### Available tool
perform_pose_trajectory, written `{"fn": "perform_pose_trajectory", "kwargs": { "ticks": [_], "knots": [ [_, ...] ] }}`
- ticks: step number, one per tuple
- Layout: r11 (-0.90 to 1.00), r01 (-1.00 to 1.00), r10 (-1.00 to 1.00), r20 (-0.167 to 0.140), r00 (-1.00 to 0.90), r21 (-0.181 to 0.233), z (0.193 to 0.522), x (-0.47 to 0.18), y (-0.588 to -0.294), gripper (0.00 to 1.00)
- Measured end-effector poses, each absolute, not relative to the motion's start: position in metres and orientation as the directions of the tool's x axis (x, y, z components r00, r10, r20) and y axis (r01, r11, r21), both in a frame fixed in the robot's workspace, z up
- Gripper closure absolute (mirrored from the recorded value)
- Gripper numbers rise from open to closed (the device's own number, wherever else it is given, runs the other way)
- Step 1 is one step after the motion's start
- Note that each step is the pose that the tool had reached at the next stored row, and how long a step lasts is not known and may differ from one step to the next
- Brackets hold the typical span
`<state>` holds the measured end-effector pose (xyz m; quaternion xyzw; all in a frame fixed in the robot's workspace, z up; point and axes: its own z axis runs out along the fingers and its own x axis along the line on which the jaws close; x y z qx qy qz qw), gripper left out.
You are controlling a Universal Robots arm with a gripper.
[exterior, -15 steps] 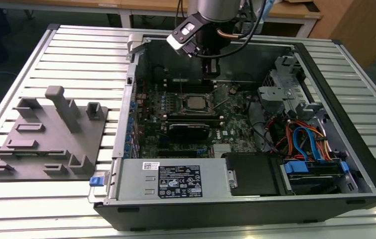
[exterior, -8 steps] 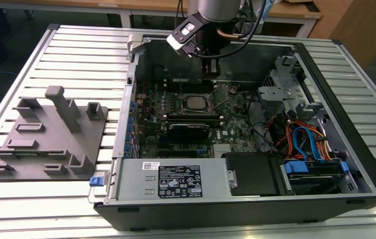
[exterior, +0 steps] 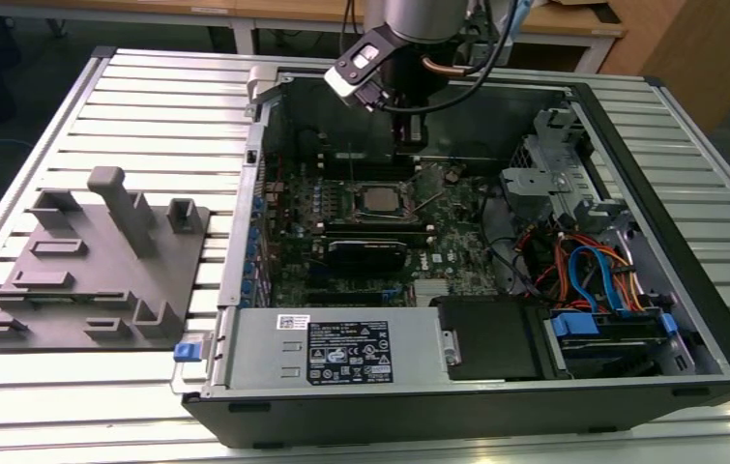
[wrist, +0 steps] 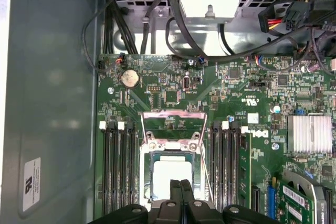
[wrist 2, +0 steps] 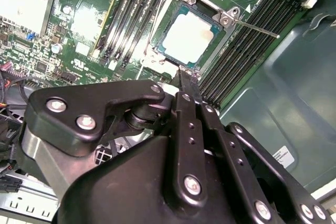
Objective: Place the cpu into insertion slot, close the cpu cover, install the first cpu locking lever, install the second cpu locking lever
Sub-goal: 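Close the cpu cover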
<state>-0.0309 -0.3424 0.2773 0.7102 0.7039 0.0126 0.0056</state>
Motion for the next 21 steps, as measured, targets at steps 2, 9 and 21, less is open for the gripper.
{"fn": "perform_pose_trajectory", "kwargs": {
  "ticks": [2, 9, 21],
  "knots": [
    [-0.009, 1.0, 1.0, 0.01, 0.009, 0.026, 0.277, -0.027, -0.342, 0.9],
    [-0.009, 1.0, 1.0, 0.01, 0.009, 0.026, 0.276, -0.012, -0.343, 0.9],
    [-0.009, 1.0, 1.0, 0.01, 0.009, 0.026, 0.273, -0.009, -0.344, 0.9]
  ]
}}
